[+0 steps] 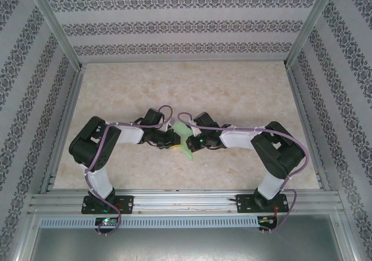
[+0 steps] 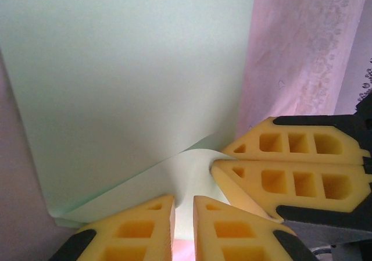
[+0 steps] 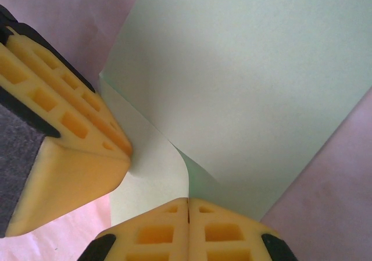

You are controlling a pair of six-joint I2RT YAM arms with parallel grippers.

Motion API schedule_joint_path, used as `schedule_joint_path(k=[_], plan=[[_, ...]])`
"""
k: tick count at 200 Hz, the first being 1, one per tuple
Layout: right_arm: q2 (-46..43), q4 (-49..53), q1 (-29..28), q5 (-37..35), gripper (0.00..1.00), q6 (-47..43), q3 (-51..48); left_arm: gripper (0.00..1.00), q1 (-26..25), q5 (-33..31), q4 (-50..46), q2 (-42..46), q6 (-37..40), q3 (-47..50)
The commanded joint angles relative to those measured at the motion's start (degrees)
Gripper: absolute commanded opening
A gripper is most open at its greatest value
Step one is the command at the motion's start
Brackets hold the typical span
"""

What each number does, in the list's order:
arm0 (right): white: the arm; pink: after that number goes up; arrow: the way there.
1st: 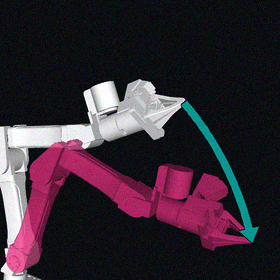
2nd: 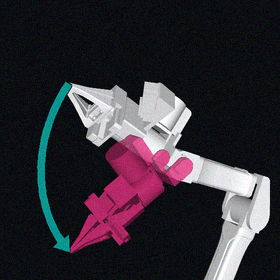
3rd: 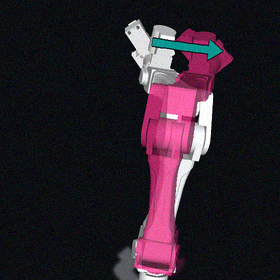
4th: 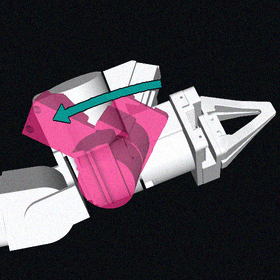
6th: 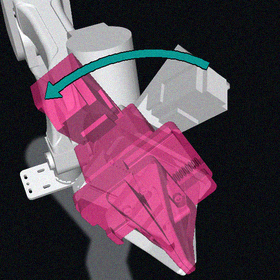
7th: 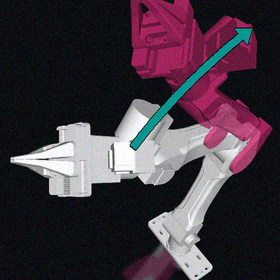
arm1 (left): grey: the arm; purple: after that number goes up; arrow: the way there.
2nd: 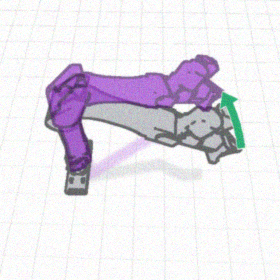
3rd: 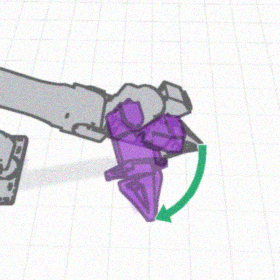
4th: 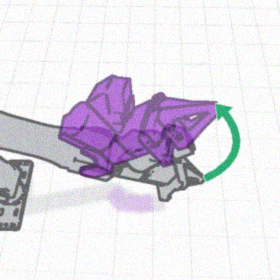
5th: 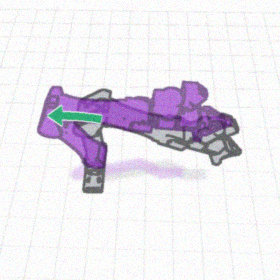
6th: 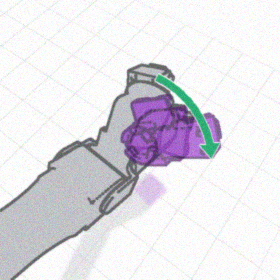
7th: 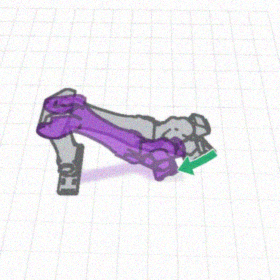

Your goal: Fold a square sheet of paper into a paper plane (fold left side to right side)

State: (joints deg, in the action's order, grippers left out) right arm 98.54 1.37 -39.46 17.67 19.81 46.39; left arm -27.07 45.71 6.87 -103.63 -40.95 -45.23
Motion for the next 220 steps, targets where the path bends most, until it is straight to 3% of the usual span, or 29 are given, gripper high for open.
schedule_joint_path(k=[1, 84, 132, 196, 220], plan=[[2.1, 3.1, 0.5, -0.7, 0.0, 0.3, -1.0, 0.16, -0.6, -1.7, -1.4, -1.4, 1.5, -0.3], [0.9, 2.8, 1.1, -0.1, 0.0, 1.1, -0.1, 0.1, -0.7, -5.2, -7.1, -2.0, 2.6, -0.8], [-1.3, 1.8, 2.1, 2.1, 0.1, 2.5, 1.4, 0.04, -0.7, -6.8, -9.7, -2.7, 2.5, -0.7], [-8.9, 1.9, 5.9, 4.0, 0.34, 5.1, -1.4, 0.02, -0.7, -7.9, -10.9, -3.5, 2.3, -0.8], [-13.2, 3.9, 6.8, 6.6, 0.35, 6.3, -3.3, 0.02, -0.6, -8.0, -10.8, -3.5, 2.1, -0.9]])
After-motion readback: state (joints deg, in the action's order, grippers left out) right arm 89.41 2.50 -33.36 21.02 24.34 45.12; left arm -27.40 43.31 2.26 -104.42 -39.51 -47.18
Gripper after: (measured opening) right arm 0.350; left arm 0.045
